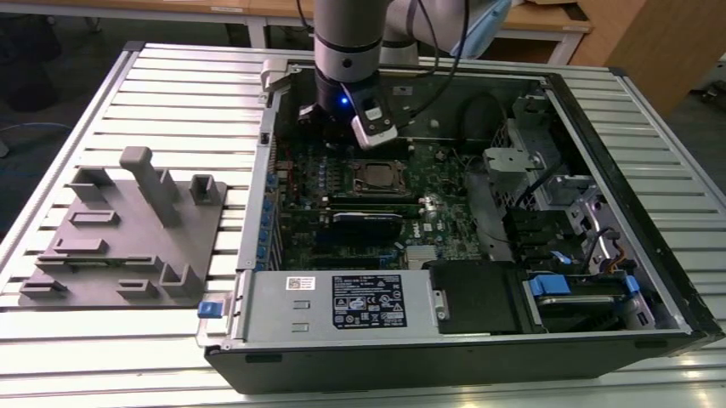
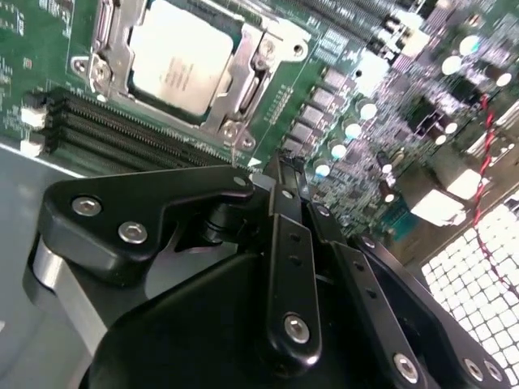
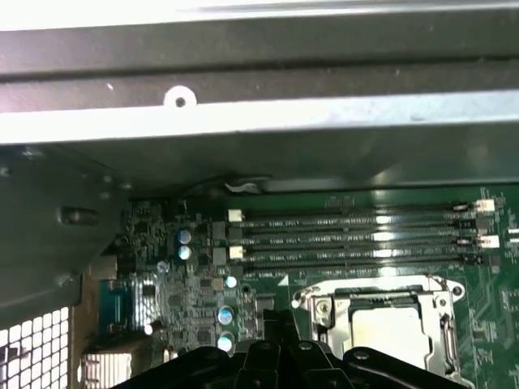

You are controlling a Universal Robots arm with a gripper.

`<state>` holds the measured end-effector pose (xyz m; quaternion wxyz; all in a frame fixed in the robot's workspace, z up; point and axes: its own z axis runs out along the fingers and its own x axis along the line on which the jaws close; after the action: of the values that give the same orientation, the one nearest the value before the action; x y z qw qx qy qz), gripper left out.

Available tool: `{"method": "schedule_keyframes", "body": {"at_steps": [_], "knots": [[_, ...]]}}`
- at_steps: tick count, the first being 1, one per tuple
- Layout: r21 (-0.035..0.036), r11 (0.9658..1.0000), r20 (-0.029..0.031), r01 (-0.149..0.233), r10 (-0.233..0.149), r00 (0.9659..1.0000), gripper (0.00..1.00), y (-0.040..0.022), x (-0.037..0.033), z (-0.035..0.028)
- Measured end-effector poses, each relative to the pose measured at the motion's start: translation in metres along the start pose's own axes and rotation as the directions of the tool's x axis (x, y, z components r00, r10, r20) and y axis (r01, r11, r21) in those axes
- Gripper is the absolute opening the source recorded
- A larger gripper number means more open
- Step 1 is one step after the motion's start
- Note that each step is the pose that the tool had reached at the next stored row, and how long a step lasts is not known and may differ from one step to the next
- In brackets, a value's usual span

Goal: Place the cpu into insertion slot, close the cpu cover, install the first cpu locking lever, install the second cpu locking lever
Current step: 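Install the first cpu locking lever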

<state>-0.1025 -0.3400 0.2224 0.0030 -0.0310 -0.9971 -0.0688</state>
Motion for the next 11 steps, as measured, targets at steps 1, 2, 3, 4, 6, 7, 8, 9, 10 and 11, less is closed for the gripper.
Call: {"method": "schedule_keyframes", "body": {"at_steps": [1,2,3,4,6,7,8,9,10,11], "knots": [[-0.0093,1.0,-0.0005,0.0,0.0,1.0,0.1,-0.0003,0.0001,0.0],[-0.0142,0.9999,-0.0009,0.0,0.0,1.0,0.1,-0.0004,0.0002,-0.0001],[-0.0165,0.9999,-0.0011,0.0,0.0,1.0,0.1,-0.0003,0.0002,-0.0008],[-0.0176,0.9998,-0.0011,0.0,0.0,1.0,0.1,-0.0001,0.0002,-0.0019],[-0.0184,0.9998,-0.0011,0.0,0.0,1.0,0.1,0.0003,0.0002,-0.005],[-0.0188,0.9998,-0.0011,0.0,0.0,1.0,0.1,0.0005,0.0002,-0.0064],[-0.0201,0.9998,-0.0012,0.0,0.0,1.0,0.1,0.0006,0.0002,-0.0075],[-0.0286,0.9996,-0.0016,0.0,0.0,1.0,0.1,0.0006,0.0002,-0.0076],[-0.0452,0.999,-0.0025,0.0,0.0,1.0,0.1,0.0006,0.0002,-0.0076],[-0.0572,0.9984,-0.0033,0.0,0.0,1.0,0.1,0.0006,0.0002,-0.0077]]}}
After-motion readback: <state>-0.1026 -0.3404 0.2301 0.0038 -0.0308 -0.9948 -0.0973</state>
